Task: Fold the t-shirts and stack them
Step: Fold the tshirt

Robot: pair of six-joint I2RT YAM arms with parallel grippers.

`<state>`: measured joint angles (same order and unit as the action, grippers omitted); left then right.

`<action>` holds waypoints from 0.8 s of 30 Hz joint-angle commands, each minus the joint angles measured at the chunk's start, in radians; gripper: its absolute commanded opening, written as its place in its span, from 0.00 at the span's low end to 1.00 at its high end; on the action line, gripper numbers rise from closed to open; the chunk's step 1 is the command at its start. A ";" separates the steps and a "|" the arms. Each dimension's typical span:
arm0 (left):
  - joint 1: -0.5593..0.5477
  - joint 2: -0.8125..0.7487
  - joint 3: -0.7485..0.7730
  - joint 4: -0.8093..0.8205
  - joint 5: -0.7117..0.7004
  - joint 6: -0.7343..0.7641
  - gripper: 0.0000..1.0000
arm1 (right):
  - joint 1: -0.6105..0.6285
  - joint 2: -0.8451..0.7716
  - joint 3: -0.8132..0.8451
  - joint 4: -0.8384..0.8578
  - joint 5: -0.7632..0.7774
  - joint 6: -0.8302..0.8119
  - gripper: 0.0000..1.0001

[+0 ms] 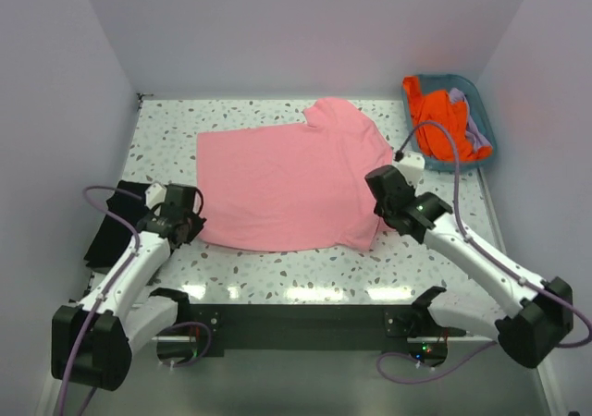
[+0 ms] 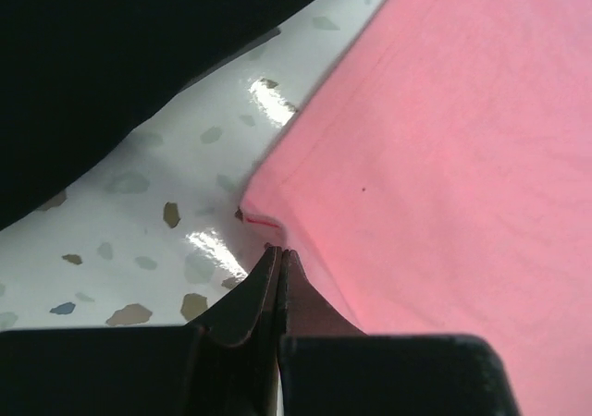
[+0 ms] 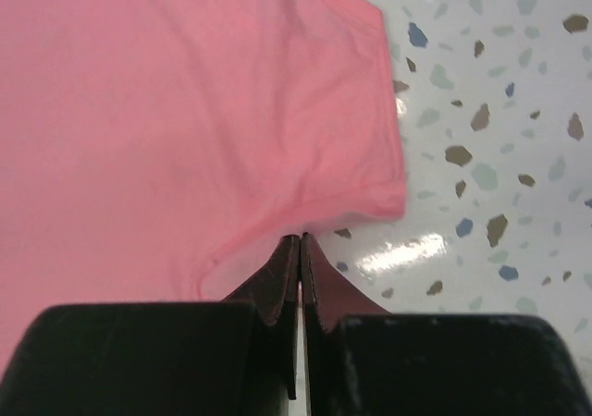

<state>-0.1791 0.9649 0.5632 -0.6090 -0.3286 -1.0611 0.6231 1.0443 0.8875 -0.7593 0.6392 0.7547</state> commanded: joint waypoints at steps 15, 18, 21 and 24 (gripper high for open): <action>0.175 0.391 0.273 0.216 0.131 0.099 0.00 | -0.195 0.486 0.370 0.365 -0.099 -0.262 0.00; 0.175 0.443 0.311 0.230 0.138 0.101 0.00 | -0.210 0.520 0.418 0.354 -0.101 -0.265 0.00; 0.179 0.491 0.346 0.241 0.146 0.102 0.00 | -0.240 0.546 0.447 0.350 -0.107 -0.264 0.00; 0.179 0.535 0.379 0.242 0.154 0.107 0.00 | -0.267 0.574 0.470 0.350 -0.131 -0.264 0.00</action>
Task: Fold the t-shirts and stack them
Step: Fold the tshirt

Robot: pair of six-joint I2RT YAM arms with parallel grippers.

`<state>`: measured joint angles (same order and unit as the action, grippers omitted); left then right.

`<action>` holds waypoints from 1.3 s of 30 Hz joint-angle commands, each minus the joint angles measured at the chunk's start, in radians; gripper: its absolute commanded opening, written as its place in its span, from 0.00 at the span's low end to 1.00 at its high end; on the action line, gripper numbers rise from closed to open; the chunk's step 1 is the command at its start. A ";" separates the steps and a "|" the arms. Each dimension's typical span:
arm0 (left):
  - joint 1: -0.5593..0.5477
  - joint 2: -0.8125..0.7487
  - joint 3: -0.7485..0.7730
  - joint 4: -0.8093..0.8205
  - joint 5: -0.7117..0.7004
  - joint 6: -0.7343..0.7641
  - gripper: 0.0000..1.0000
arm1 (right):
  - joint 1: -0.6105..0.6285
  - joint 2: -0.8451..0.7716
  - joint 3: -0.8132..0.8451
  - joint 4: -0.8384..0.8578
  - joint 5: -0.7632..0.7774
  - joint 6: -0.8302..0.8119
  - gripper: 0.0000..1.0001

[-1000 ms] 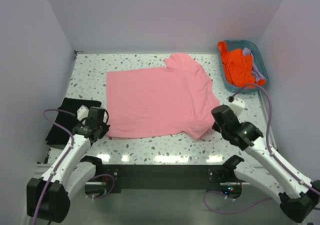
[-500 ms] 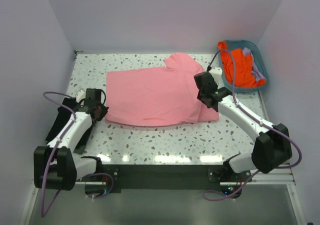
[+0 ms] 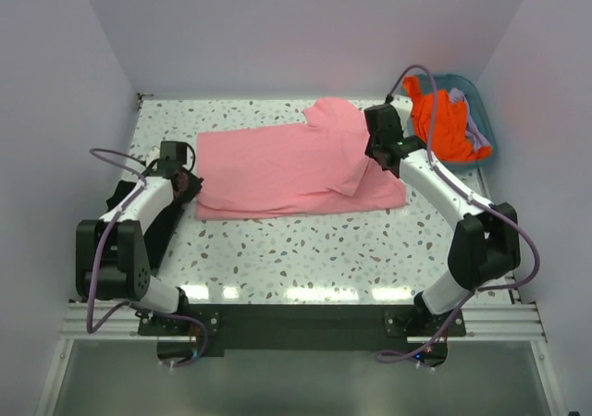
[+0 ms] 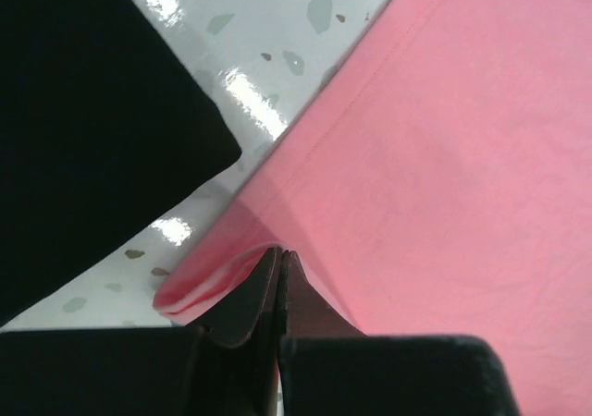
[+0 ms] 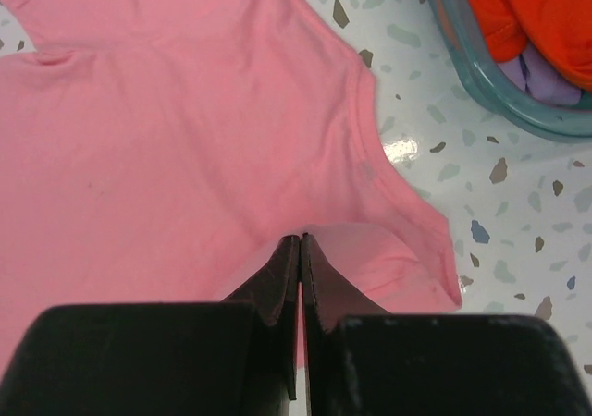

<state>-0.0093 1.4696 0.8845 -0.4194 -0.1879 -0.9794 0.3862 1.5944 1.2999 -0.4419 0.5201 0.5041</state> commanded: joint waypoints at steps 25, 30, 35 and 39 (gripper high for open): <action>0.065 0.112 0.070 0.140 0.103 0.050 0.00 | -0.152 0.068 -0.004 0.075 -0.091 0.010 0.00; 0.065 0.135 0.083 0.162 0.117 0.059 0.00 | -0.168 0.087 -0.001 0.080 -0.101 0.014 0.00; 0.066 0.166 0.105 0.168 0.108 0.076 0.06 | -0.191 0.130 0.013 0.084 -0.115 0.020 0.00; 0.081 0.161 0.117 0.174 0.105 0.087 0.23 | -0.216 0.151 0.013 0.100 -0.153 0.030 0.00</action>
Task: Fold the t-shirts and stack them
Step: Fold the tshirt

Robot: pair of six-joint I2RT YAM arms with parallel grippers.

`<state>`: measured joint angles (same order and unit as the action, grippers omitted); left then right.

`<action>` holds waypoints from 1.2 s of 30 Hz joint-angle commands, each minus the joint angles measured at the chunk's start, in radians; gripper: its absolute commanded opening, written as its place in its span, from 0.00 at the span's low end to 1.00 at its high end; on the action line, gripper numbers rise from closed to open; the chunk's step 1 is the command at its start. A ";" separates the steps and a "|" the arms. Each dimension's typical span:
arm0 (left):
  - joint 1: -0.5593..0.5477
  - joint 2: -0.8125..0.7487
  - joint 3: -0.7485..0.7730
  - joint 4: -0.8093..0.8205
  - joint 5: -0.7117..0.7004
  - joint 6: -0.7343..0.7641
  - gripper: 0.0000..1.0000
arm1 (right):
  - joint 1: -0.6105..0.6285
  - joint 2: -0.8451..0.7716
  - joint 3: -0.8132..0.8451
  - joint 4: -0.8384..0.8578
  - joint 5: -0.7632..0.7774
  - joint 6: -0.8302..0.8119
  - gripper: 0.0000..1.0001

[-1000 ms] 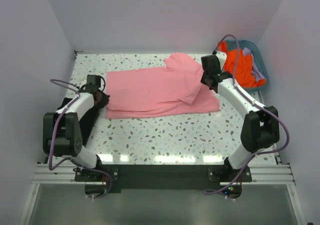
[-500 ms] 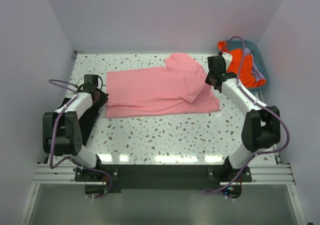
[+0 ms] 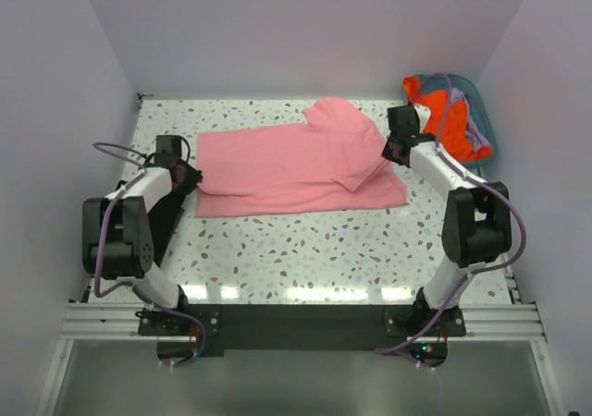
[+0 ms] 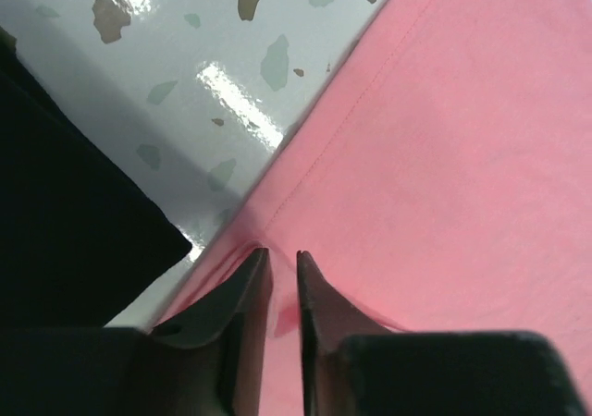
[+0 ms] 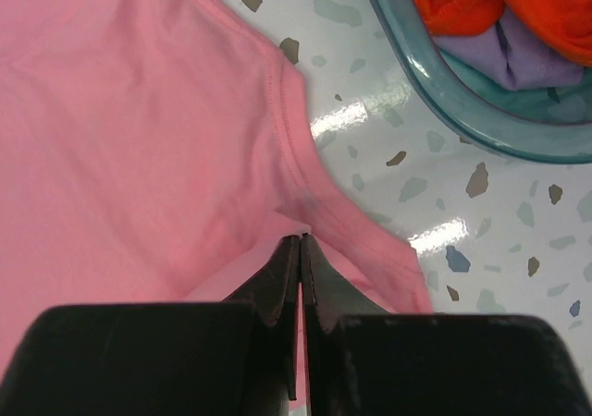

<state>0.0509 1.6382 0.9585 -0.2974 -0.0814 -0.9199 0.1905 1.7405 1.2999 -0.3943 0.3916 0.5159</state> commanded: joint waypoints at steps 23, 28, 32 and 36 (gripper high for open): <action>-0.090 -0.202 -0.185 0.044 -0.084 0.003 0.51 | -0.034 0.180 0.199 0.023 -0.109 0.033 0.17; -0.155 -0.164 -0.204 -0.016 -0.162 -0.057 0.33 | -0.036 0.225 0.279 0.018 -0.158 0.024 0.41; -0.155 -0.164 -0.239 -0.020 -0.202 -0.069 0.29 | -0.033 0.189 0.274 0.009 -0.178 0.009 0.54; -0.155 -0.152 -0.245 -0.034 -0.221 -0.074 0.24 | -0.011 0.093 0.112 0.040 -0.192 0.015 0.55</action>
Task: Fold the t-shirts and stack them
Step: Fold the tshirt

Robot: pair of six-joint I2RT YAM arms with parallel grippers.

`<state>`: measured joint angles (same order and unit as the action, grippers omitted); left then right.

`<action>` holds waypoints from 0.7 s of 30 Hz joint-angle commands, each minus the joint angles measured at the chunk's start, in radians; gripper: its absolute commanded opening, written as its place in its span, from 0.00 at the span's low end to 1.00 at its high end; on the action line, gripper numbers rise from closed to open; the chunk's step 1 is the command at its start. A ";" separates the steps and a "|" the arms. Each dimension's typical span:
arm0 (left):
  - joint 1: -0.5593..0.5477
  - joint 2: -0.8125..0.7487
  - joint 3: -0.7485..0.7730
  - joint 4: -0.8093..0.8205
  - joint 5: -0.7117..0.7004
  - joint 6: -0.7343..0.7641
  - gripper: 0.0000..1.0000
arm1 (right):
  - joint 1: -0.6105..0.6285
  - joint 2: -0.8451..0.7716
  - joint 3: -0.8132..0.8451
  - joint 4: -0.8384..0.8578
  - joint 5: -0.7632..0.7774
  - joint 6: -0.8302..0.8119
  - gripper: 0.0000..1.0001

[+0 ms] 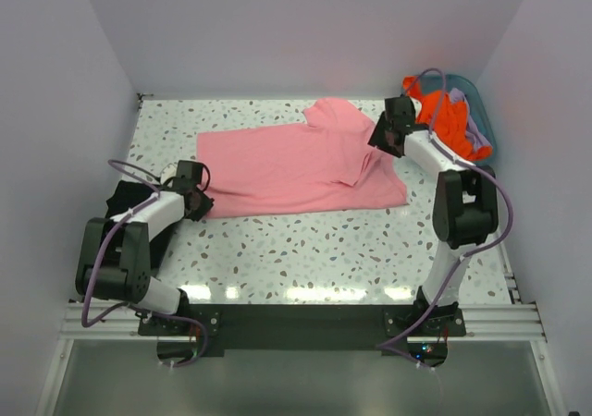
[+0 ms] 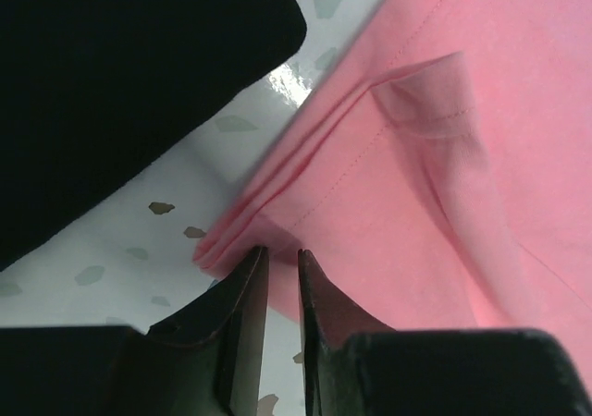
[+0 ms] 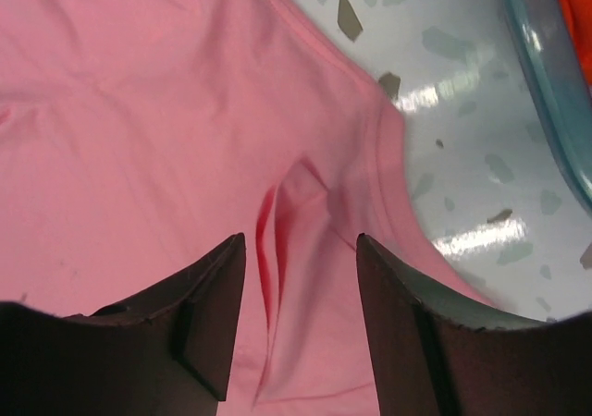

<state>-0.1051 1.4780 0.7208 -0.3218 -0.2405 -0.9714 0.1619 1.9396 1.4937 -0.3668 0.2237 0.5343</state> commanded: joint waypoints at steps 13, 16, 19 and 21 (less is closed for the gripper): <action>0.001 -0.031 -0.060 -0.030 -0.082 -0.049 0.08 | 0.202 -0.186 -0.332 0.123 0.009 0.061 0.53; 0.001 -0.036 -0.064 -0.031 -0.082 -0.047 0.07 | 0.218 -0.171 -0.328 0.123 0.016 0.075 0.51; 0.001 -0.042 -0.066 -0.031 -0.075 -0.044 0.06 | 0.226 -0.151 -0.325 0.121 0.019 0.084 0.47; 0.001 -0.045 -0.066 -0.030 -0.075 -0.041 0.06 | 0.231 -0.137 -0.320 0.117 0.019 0.090 0.45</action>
<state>-0.1055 1.4452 0.6758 -0.3092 -0.2855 -1.0119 0.3820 1.7805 1.1572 -0.2852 0.2176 0.5941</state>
